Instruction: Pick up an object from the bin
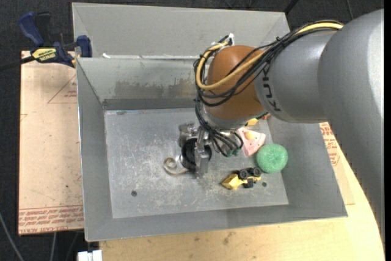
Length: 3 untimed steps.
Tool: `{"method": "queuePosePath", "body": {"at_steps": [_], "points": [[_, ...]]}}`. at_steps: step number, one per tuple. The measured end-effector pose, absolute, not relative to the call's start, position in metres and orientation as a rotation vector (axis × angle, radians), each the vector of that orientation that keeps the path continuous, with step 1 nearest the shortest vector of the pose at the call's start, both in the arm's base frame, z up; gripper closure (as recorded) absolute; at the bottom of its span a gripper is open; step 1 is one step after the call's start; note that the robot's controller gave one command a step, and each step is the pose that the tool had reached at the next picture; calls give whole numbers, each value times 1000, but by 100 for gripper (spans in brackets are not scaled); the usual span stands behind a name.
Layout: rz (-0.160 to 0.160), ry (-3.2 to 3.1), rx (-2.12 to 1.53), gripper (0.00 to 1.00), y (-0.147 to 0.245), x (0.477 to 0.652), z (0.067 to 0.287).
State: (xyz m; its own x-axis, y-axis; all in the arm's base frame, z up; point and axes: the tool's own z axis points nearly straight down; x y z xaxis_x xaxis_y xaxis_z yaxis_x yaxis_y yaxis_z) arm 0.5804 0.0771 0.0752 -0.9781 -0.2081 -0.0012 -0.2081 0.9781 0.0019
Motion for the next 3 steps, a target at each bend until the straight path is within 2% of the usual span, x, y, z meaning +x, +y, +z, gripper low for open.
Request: {"method": "queuePosePath", "body": {"at_steps": [1,2,3], "points": [[5,3113,-382,100,47,591,72],[0,3113,-401,100,34,605,71],[2,3111,-413,100,30,637,71]]}}
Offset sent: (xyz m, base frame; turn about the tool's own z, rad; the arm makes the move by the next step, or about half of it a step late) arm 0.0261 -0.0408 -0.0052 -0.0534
